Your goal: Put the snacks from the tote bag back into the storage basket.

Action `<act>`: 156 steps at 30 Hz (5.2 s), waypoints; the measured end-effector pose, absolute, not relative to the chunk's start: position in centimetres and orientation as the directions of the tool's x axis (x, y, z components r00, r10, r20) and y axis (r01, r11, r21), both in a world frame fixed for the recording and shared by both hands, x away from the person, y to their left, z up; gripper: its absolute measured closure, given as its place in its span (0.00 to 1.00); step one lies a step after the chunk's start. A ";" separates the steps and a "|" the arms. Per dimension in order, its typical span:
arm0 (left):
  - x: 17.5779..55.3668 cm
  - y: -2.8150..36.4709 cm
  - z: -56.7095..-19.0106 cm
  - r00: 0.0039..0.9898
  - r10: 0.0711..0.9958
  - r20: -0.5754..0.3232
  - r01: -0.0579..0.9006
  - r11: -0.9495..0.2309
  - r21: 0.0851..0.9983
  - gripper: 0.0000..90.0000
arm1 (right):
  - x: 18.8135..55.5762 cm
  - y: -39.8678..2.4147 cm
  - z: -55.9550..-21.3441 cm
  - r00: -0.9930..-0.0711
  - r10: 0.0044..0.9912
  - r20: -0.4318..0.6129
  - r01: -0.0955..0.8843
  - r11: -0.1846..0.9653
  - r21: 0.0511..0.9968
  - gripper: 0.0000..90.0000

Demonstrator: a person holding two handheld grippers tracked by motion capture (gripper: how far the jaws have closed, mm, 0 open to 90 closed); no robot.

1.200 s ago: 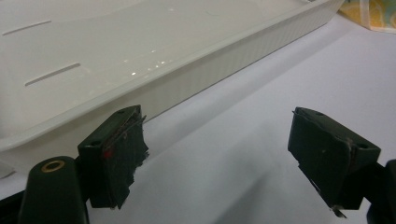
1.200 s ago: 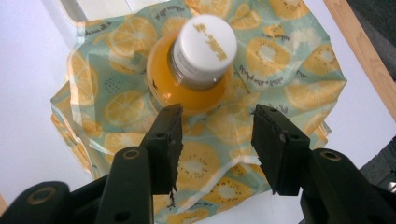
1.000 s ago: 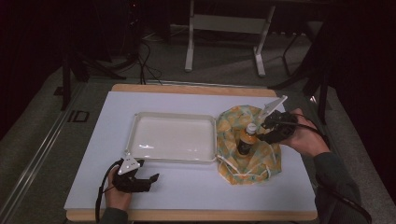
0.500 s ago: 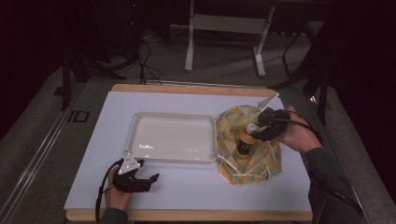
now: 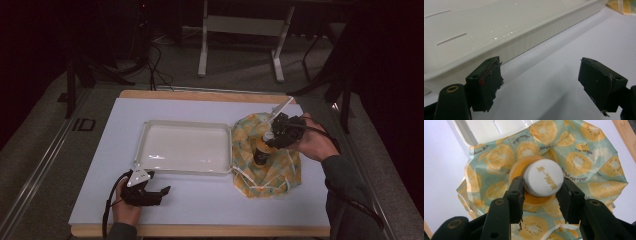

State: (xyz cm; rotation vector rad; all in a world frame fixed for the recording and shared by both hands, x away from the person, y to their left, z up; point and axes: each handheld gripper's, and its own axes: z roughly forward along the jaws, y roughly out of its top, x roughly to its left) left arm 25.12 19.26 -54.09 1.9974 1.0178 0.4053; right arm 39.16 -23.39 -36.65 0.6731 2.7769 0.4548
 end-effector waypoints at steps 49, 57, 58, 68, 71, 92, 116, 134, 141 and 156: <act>25.2 19.1 -54.1 0.619 0.782 -0.075 0.515 -0.332 0.790 0.21 | 40.7 -21.8 -36.2 -0.887 0.426 -0.178 0.364 0.882 0.300 0.60; 25.2 19.1 -54.1 0.620 0.781 -0.074 0.514 -0.333 0.790 0.21 | 40.9 -21.6 -36.1 -0.871 0.468 -0.148 0.414 0.862 0.293 0.65; 25.2 19.1 -54.1 0.619 0.782 -0.075 0.515 -0.331 0.791 0.21 | 40.9 -21.6 -36.1 -0.867 0.476 -0.148 0.421 0.858 0.295 0.65; 25.2 19.1 -54.1 0.619 0.782 -0.075 0.514 -0.332 0.791 0.21 | 41.2 -21.1 -36.1 -0.823 0.547 -0.155 0.495 0.823 0.280 0.65; 25.2 19.1 -54.1 0.621 0.781 -0.073 0.514 -0.335 0.789 0.21 | 41.3 -20.9 -36.0 -0.805 0.572 -0.157 0.521 0.809 0.272 0.65; 25.1 19.1 -54.1 0.622 0.780 -0.068 0.511 -0.337 0.791 0.21 | 41.2 -20.9 -34.4 -0.750 0.638 -0.171 0.584 0.761 0.282 0.65; 25.1 19.0 -54.1 0.622 0.780 -0.067 0.511 -0.340 0.790 0.22 | 40.8 -19.8 -31.7 -0.755 0.621 -0.213 0.560 0.778 0.283 0.65; 25.1 18.9 -54.1 0.624 0.779 -0.061 0.509 -0.345 0.789 0.22 | 40.8 -18.9 -30.1 -0.754 0.613 -0.234 0.548 0.785 0.290 0.65; 25.1 18.9 -54.1 0.625 0.778 -0.061 0.506 -0.346 0.790 0.22 | 40.7 -18.4 -29.5 -0.756 0.610 -0.236 0.540 0.786 0.302 0.65; 25.1 18.9 -54.1 0.626 0.778 -0.058 0.506 -0.348 0.790 0.23 | 40.5 -16.8 -28.7 -0.773 0.590 -0.233 0.514 0.798 0.313 0.65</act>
